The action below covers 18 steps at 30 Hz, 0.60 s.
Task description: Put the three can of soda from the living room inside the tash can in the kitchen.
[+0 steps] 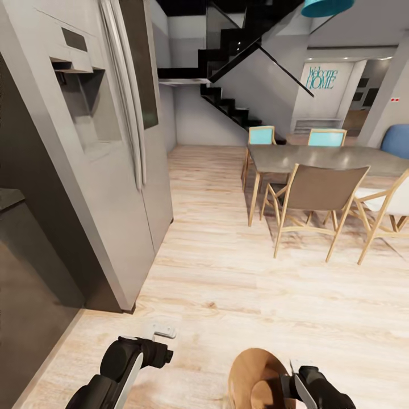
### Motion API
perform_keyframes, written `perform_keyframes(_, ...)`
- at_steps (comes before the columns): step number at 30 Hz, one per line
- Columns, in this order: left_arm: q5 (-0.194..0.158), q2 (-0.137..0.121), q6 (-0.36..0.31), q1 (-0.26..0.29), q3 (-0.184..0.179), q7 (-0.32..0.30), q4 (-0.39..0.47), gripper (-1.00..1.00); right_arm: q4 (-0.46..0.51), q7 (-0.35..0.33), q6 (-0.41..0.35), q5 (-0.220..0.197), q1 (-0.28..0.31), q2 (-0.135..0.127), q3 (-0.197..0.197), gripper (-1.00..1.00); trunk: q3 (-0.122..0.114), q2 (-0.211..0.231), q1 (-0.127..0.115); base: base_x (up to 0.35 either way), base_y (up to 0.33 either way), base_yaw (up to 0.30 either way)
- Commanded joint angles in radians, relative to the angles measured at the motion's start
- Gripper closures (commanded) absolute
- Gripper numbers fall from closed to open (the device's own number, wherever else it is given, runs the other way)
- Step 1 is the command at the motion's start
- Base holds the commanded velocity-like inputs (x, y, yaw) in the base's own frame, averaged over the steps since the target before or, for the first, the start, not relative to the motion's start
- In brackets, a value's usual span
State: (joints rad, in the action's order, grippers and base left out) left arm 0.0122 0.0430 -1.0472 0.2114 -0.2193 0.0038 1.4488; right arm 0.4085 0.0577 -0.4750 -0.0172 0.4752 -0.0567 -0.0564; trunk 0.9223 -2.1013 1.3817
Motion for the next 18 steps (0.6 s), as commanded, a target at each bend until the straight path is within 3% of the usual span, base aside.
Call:
perform_keyframes(1,0.000,0.000,0.000,0.000,-0.001,0.000,0.000,-1.00,0.001,-0.007,0.001,-0.008,0.000,0.000,-0.001,1.00,-0.003,0.007,-0.004,0.000,0.000,0.000)
perform_keyframes(12,-0.001,0.001,0.000,0.000,-0.004,-0.002,-0.033,-1.00,0.125,-0.057,-0.032,-0.009,0.000,0.002,-0.002,1.00,-0.038,0.084,-0.046,0.000,0.000,0.000)
perform_keyframes(18,-0.003,0.002,0.000,0.001,-0.003,-0.002,-0.037,-1.00,0.301,-0.060,-0.181,-0.008,-0.002,0.009,-0.003,1.00,-0.057,0.126,-0.069,0.000,0.000,0.000)
